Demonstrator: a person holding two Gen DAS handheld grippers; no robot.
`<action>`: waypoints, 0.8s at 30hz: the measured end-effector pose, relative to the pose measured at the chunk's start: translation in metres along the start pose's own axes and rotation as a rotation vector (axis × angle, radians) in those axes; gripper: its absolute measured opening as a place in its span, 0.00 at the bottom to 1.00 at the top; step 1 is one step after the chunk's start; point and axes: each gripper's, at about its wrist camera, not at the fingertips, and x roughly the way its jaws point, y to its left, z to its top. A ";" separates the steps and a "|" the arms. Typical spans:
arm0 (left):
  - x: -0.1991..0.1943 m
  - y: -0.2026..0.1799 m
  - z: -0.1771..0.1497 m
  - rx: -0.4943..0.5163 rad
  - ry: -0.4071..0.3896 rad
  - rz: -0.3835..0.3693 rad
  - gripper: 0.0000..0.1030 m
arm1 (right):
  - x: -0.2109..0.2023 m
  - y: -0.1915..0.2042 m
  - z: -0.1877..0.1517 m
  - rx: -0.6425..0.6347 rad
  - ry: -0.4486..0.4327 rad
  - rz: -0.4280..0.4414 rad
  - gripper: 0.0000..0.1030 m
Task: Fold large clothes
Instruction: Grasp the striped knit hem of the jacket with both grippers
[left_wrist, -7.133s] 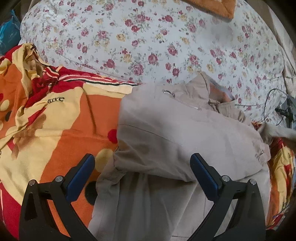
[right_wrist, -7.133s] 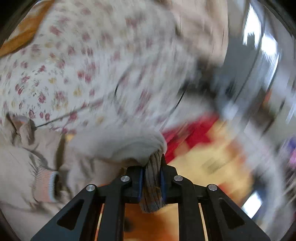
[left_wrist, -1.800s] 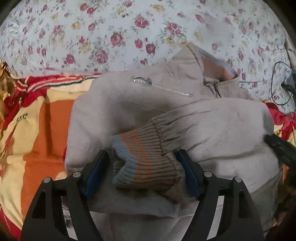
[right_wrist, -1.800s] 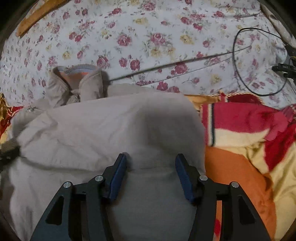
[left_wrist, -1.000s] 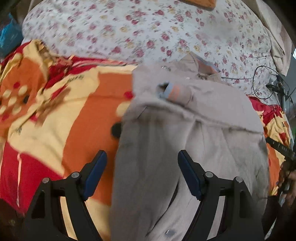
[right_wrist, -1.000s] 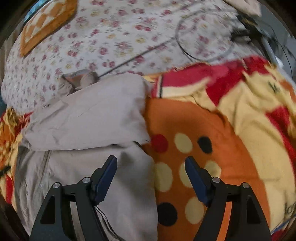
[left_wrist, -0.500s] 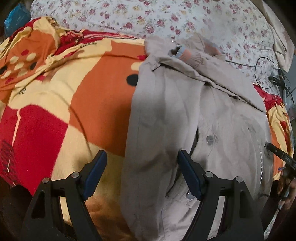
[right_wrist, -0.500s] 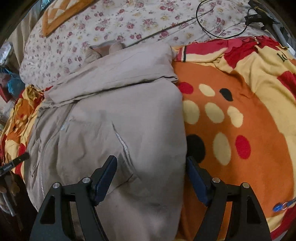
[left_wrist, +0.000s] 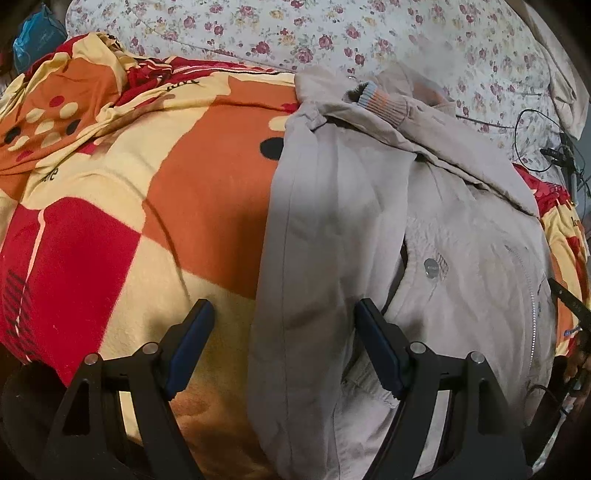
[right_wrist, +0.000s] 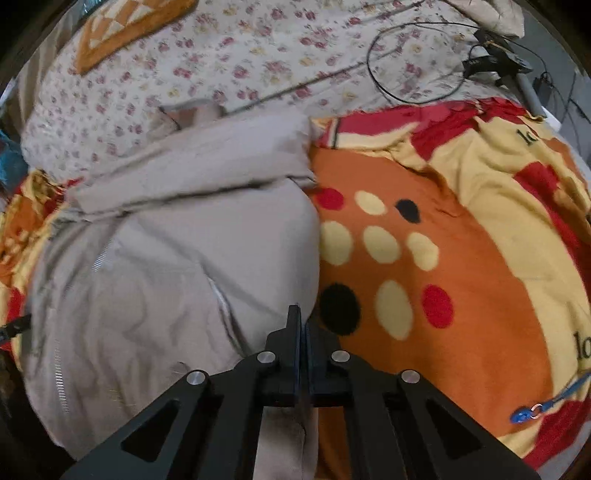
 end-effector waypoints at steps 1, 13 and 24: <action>0.000 0.000 0.000 0.001 0.000 0.001 0.76 | 0.002 0.000 -0.001 -0.003 0.004 -0.006 0.00; -0.003 0.004 -0.017 -0.010 0.056 -0.047 0.79 | -0.027 -0.017 -0.026 0.060 0.061 0.230 0.63; -0.008 -0.007 -0.047 0.052 0.077 -0.031 0.84 | -0.027 -0.004 -0.063 -0.026 0.156 0.325 0.65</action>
